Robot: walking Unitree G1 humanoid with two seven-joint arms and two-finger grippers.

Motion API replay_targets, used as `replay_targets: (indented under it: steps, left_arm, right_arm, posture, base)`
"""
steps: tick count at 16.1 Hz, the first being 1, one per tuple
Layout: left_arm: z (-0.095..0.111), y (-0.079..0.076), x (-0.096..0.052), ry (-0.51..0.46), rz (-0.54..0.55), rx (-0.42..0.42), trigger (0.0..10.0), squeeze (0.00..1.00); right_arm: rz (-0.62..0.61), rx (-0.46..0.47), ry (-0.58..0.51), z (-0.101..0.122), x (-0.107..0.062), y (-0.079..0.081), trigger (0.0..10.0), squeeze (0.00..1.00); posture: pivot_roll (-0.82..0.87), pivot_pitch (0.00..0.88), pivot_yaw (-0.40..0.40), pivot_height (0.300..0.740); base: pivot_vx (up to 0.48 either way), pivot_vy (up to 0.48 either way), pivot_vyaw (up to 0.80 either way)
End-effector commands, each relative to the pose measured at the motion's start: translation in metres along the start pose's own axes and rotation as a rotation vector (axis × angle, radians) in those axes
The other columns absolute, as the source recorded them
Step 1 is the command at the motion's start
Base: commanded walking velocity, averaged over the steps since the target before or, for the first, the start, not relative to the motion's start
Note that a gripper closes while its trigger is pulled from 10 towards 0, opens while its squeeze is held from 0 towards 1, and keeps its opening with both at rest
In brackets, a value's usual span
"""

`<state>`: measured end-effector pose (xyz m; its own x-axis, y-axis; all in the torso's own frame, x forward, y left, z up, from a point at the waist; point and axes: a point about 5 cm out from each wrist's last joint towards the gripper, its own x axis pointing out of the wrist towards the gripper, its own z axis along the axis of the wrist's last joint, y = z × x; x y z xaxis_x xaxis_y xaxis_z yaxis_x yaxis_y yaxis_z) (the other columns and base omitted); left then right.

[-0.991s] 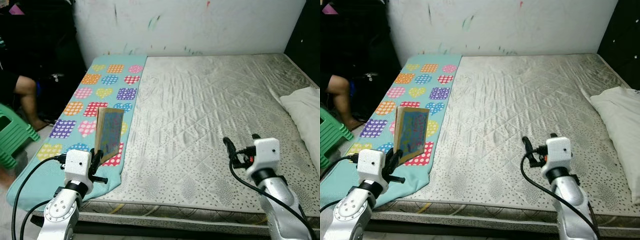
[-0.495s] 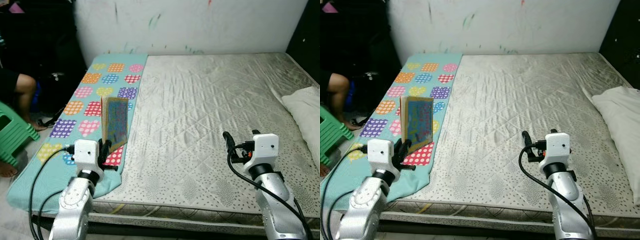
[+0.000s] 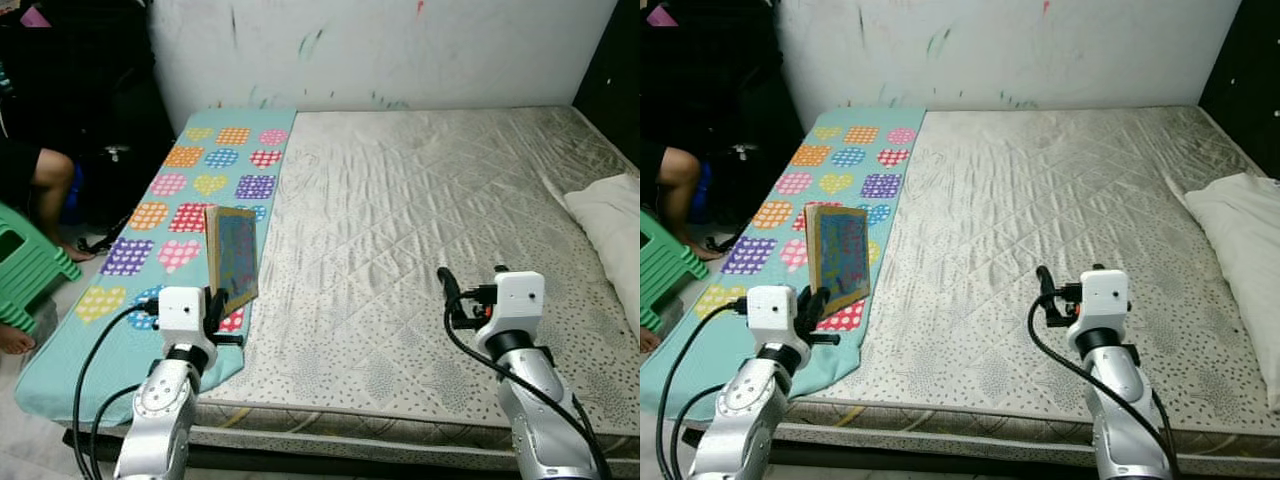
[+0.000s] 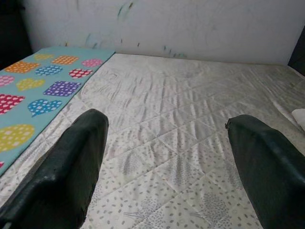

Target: Clean up the room

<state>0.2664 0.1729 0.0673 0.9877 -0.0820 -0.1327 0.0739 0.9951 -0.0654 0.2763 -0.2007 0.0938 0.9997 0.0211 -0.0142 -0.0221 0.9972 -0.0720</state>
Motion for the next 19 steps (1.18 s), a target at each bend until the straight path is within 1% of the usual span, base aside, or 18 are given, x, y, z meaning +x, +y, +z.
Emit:
replay_targets:
  steps: [1, 3, 5, 7, 8, 11, 12, 13, 14, 16, 19]
  left_arm:
    - [0.009, 0.001, 0.004, -0.046, -0.007, 0.004, 10.0, 0.0]
    - [0.009, -0.001, 0.005, -0.043, -0.023, 0.009, 10.0, 0.0]
    - [0.01, -0.002, 0.006, -0.044, -0.028, 0.01, 10.0, 0.0]
    - [0.01, -0.002, 0.005, -0.044, -0.03, 0.009, 10.0, 0.0]
    - [0.01, -0.004, 0.005, -0.05, -0.021, 0.001, 10.0, 0.0]
    - [0.009, -0.006, 0.001, -0.064, 0.022, -0.027, 10.0, 0.0]
    - [0.006, -0.005, -0.005, -0.072, 0.082, -0.063, 10.0, 0.0]
    - [0.006, -0.005, -0.005, -0.072, 0.082, -0.063, 10.0, 0.0]
    - [0.004, -0.003, -0.009, -0.076, 0.116, -0.081, 10.0, 0.0]
    - [0.004, 0.001, -0.01, -0.079, 0.131, -0.078, 10.0, 0.0]
    - [0.008, 0.005, -0.006, -0.081, 0.115, -0.045, 10.0, 0.0]
  right_arm:
    - [0.006, 0.004, -0.019, 0.004, 0.003, 0.005, 10.0, 0.0]
    - [0.0, 0.008, -0.019, 0.003, 0.003, 0.005, 10.0, 0.0]
    - [-0.003, 0.013, -0.015, 0.001, 0.002, 0.006, 10.0, 0.0]
    - [-0.002, 0.014, -0.015, 0.001, 0.002, 0.007, 10.0, 0.0]
    - [0.016, 0.01, -0.011, 0.001, 0.005, 0.008, 10.0, 0.0]
    - [0.071, -0.01, 0.0, 0.003, 0.01, 0.011, 10.0, 0.0]
    - [0.126, -0.031, 0.006, 0.007, 0.017, 0.013, 10.0, 0.0]
    - [0.126, -0.031, 0.006, 0.007, 0.017, 0.013, 10.0, 0.0]
    - [0.154, -0.04, 0.001, 0.01, 0.023, 0.015, 10.0, 0.0]
    - [0.166, -0.035, -0.014, 0.015, 0.031, 0.021, 10.0, 0.0]
    - [0.154, -0.016, -0.019, 0.013, 0.031, 0.025, 10.0, 0.0]
  posture:
    - [-0.22, 0.0, 0.074, 0.74]
    - [-0.22, 0.0, 0.082, 0.74]
    - [-0.22, 0.0, 0.096, 0.74]
    - [-0.21, 0.0, 0.091, 0.74]
    - [-0.2, 0.0, 0.053, 0.74]
    - [-0.17, 0.0, -0.006, 0.74]
    - [-0.14, 0.0, -0.069, 0.74]
    - [-0.14, 0.0, -0.069, 0.74]
    - [-0.13, 0.0, -0.084, 0.74]
    - [-0.13, 0.0, -0.08, 0.74]
    - [-0.12, 0.0, -0.041, 0.74]
  base:
    - [0.0, 0.0, 0.0]
    - [0.0, 0.0, -0.41]
    - [0.0, 0.0, 0.0]
    - [0.0, 0.0, 0.0]
    - [0.0, 0.0, 0.0]
    - [0.0, 0.0, 0.0]
    - [0.0, 0.0, 0.0]
    - [0.0, 0.0, 0.0]
    - [0.0, 0.0, 0.0]
    - [0.0, 0.0, 0.0]
    - [0.0, 0.0, 0.0]
